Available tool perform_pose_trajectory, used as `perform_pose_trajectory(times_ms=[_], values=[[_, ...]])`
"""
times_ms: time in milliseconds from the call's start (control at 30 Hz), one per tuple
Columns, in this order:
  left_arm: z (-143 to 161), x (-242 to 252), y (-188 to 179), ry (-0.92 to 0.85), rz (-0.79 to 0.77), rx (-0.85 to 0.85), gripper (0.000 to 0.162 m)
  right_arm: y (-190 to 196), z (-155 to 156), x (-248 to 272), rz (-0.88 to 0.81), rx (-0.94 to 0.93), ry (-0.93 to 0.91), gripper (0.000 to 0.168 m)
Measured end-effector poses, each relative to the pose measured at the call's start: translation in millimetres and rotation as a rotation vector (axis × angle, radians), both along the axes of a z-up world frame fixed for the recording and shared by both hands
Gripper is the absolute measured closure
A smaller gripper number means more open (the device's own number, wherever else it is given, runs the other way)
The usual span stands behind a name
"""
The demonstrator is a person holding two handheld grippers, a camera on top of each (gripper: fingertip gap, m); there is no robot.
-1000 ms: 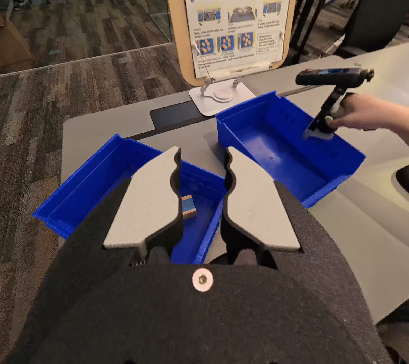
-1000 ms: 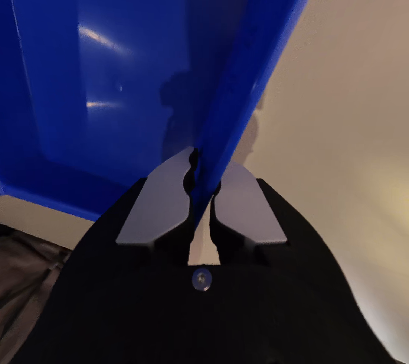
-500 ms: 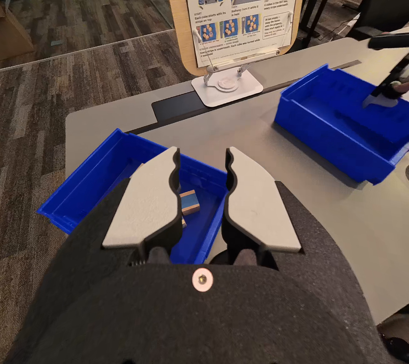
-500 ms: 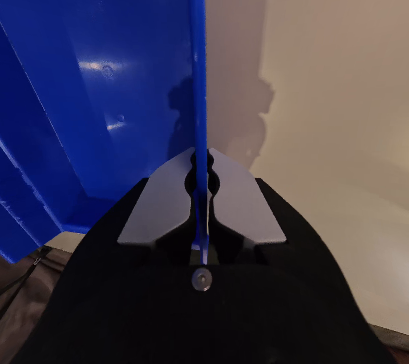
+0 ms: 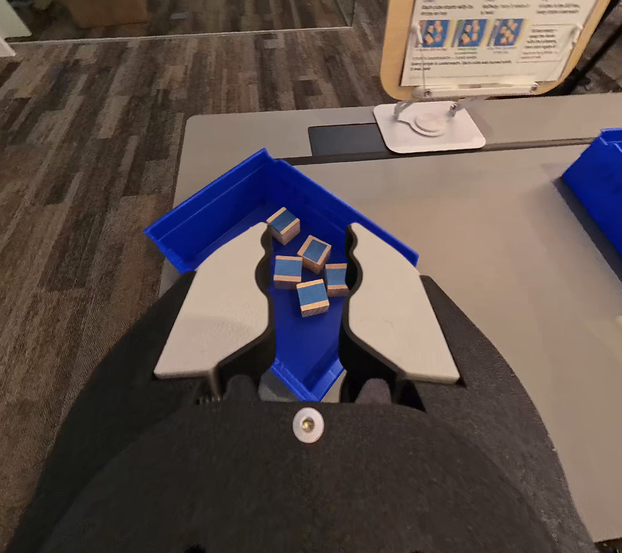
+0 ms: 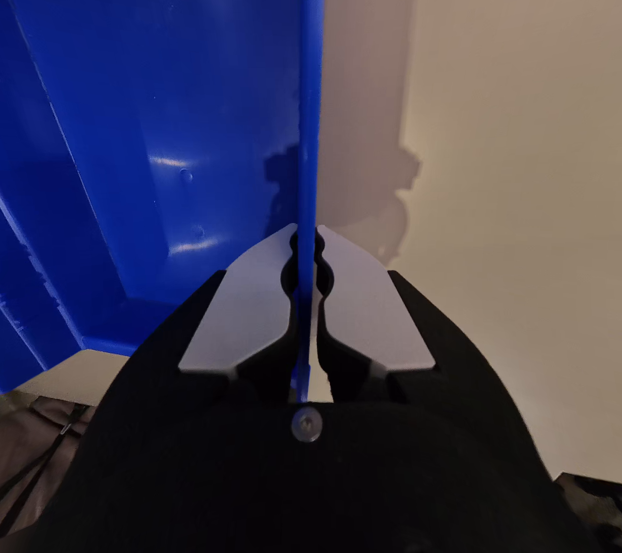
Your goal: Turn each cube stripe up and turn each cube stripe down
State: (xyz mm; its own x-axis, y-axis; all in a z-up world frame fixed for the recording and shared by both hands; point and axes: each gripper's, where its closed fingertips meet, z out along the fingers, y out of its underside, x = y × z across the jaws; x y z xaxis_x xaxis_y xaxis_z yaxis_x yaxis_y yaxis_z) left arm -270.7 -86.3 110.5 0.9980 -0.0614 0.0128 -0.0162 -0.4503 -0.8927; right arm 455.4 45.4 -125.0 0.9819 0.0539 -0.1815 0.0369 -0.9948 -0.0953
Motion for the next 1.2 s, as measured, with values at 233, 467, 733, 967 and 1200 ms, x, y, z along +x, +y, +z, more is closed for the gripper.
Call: perform_pose_trajectory(times_ms=[233,467,733,967,1200], values=[[-16,-37,-10,-0.021,0.134,-0.064,0.117,8,8,17,0.009,0.146,-0.023,0.135],[-52,-67,-23,-0.028,0.226,-0.241,0.115,43,114,53,-0.129,0.727,-0.173,0.111],[-124,-80,-4,-0.108,0.2,-0.56,0.103,30,241,4,-0.173,1.25,-0.099,0.115],[-174,-103,5,-0.225,0.265,-0.718,0.096,45,223,-17,-0.039,1.269,-0.253,0.12],[-198,-98,12,-0.195,0.208,-0.812,0.12,50,211,-30,0.028,1.225,-0.24,0.12]])
